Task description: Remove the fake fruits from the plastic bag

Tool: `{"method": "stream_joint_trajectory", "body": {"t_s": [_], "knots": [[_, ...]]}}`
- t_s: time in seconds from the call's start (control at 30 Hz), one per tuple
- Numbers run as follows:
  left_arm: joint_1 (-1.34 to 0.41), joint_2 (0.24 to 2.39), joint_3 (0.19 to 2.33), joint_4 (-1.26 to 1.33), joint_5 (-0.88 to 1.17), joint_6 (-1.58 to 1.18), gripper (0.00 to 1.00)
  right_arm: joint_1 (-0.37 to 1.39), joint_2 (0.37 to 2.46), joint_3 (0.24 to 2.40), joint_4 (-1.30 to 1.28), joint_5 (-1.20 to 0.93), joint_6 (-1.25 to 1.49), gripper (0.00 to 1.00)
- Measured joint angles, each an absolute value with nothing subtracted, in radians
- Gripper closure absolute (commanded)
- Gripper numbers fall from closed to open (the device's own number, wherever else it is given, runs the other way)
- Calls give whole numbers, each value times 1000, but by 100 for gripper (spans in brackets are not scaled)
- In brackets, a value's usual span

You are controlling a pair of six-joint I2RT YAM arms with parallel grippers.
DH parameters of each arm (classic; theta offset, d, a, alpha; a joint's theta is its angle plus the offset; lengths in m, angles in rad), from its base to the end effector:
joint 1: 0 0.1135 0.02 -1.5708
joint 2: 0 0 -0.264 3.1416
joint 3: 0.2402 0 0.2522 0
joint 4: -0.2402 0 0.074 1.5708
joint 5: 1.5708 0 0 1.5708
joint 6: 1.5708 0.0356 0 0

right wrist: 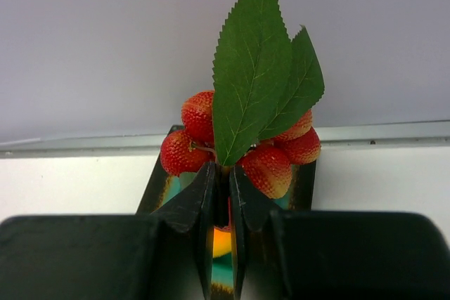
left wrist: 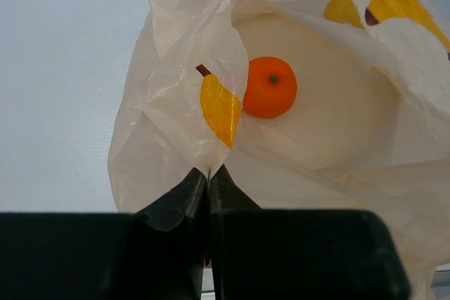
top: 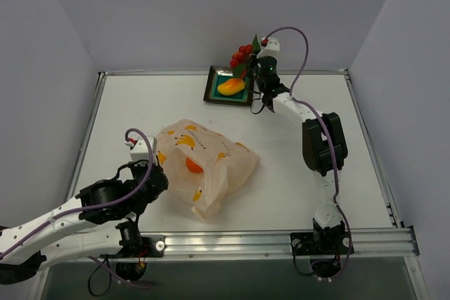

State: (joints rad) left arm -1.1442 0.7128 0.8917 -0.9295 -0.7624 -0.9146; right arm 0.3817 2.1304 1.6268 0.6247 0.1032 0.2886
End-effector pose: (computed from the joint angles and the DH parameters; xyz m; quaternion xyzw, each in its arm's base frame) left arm 0.0735 -0.1023 0.3207 -0.0498 0.8626 -0.1413 0.4831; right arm 0.4768 0.1874 0.2848 0.0078 0.6632 0.2136 0.7173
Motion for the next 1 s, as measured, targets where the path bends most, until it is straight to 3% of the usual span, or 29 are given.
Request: {"method": "stream_joint_trajectory", "body": {"t_s": [0.43,0.5,0.77,0.87,1.0], "knots": [[-1130,748,863,-802,-698,-871,98,387,2432,1903,603,7,375,100],[-1127,752,848,-791,-683,-870,98,402,2450,1919,603,7,378,96],[-1117,756,839,-749,-649,-866,98,430,2452,1968,585,18,390,48],[-1117,746,839,-737,-645,-865,98,426,2452,1971,586,20,390,33],[-1117,740,839,-717,-642,-855,98,424,2445,1951,569,20,382,20]]}}
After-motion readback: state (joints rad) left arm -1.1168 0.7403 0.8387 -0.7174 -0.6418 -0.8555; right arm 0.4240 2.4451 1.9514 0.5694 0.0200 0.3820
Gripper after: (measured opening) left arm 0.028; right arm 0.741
